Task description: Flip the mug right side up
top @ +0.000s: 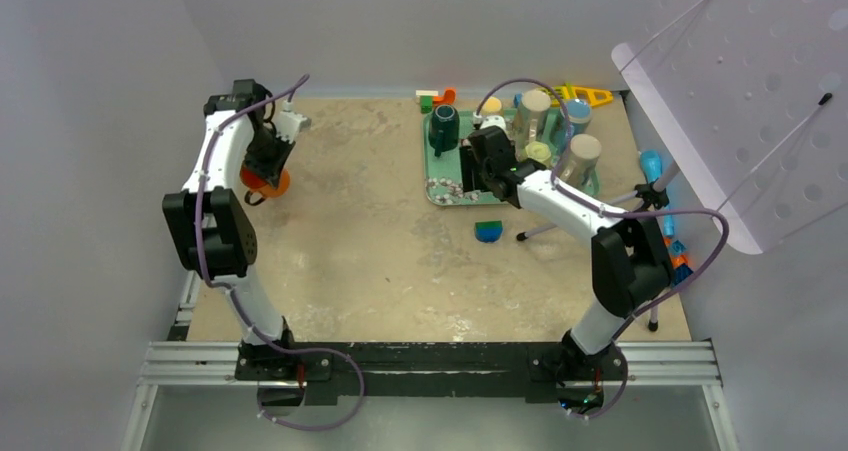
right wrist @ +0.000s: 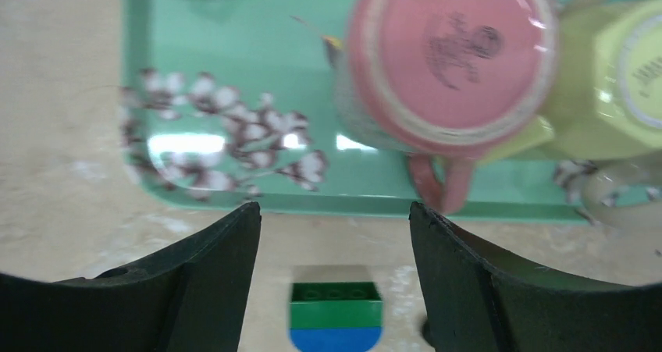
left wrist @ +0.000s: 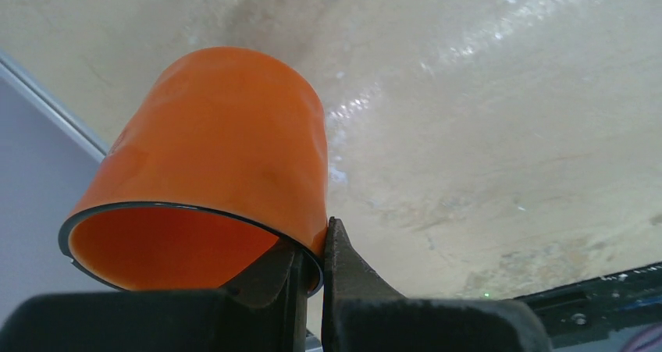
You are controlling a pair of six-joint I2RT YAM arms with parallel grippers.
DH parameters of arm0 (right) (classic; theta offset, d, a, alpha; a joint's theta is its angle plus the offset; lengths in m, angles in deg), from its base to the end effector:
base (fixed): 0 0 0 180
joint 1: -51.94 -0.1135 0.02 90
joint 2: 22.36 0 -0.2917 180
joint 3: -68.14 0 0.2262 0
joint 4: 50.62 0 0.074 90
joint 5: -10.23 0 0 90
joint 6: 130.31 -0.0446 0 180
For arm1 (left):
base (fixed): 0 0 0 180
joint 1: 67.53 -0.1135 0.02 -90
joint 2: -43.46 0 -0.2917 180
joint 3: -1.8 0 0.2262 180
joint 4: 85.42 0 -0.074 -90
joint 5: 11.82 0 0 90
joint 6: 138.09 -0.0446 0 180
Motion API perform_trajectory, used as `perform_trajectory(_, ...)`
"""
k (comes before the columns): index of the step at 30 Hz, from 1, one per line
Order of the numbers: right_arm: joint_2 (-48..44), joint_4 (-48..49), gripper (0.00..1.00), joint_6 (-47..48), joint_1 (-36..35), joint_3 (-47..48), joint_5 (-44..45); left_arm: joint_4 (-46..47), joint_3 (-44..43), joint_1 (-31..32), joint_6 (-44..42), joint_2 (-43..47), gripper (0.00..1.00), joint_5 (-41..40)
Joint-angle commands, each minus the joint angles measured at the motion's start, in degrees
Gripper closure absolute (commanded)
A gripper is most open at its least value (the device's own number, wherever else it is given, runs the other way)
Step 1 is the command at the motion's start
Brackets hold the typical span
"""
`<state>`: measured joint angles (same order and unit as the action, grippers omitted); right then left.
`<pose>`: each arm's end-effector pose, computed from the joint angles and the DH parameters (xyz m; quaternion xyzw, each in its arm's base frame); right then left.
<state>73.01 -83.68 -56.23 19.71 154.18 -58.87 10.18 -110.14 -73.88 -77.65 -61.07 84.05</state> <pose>0.3096 0.1764 0.2893 -0.0552 0.9010 0.0104 0.4301 0.3425 0.0335 0.3097 0.2053 0.9708 -0.0135 0.1233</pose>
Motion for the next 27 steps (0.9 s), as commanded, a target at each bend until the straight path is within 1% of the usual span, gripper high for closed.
perform_trajectory(1,-2.24,1.05,0.27,2.17,6.13,-2.65,2.26,-2.28,-11.05,0.02,-4.80,-6.26,1.00,-5.68)
perform_trajectory(3,-1.85,3.12,0.28,3.09,8.05,-3.72,-0.36,-4.61,-14.91,0.08,-5.46,-10.25,1.00,-5.69)
perform_trajectory(6,0.25,5.41,0.30,4.51,10.32,-3.61,-3.32,-5.45,-18.69,0.11,-6.19,-15.07,1.00,-7.23)
perform_trajectory(8,2.13,5.43,0.33,5.18,10.80,-2.65,-3.22,-6.29,-20.46,0.11,-6.33,-17.72,1.00,-7.61)
perform_trajectory(11,3.99,5.85,0.40,5.57,11.28,-2.18,-4.36,-6.74,-20.93,0.12,-7.03,-18.99,1.00,-6.22)
perform_trajectory(14,4.55,5.85,0.56,5.36,11.64,-2.40,-4.70,-5.57,-20.03,0.11,-7.69,-18.75,0.86,-4.72)
perform_trajectory(15,4.44,5.73,0.59,5.37,11.68,-2.61,-4.96,-5.02,-19.78,0.12,-7.66,-18.46,0.81,-4.45)
perform_trajectory(16,4.28,5.84,0.59,5.38,11.68,-3.00,-5.44,-4.53,-19.66,0.11,-7.51,-18.22,0.75,-4.32)
perform_trajectory(18,4.21,6.17,0.60,5.50,11.68,-3.51,-5.95,-3.68,-19.70,0.17,-7.29,-17.41,0.66,-4.17)
perform_trajectory(21,5.15,6.64,0.59,5.41,11.75,-3.81,-5.91,-2.90,-19.81,0.14,-6.60,-15.37,0.52,-3.46)
perform_trajectory(22,5.76,6.72,0.59,5.34,11.83,-3.77,-5.92,-2.85,-19.77,0.18,-6.30,-14.41,0.49,-2.85)
perform_trajectory(23,6.45,6.62,0.61,5.20,11.91,-3.63,-5.98,-2.97,-19.69,0.12,-5.99,-13.17,0.47,-2.15)
perform_trajectory(24,7.01,6.60,0.72,4.94,11.99,-3.42,-6.04,-3.18,-19.42,0.11,-5.77,-11.97,0.46,-1.22)
perform_trajectory(26,7.93,5.52,0.99,4.61,12.01,-2.51,-6.00,-3.54,-18.68,0.12,-5.44,-8.89,0.45,0.91)
perform_trajectory(27,7.94,5.34,1.00,4.49,12.01,-2.48,-6.01,-3.70,-18.14,0.15,-5.30,-7.07,0.45,1.94)
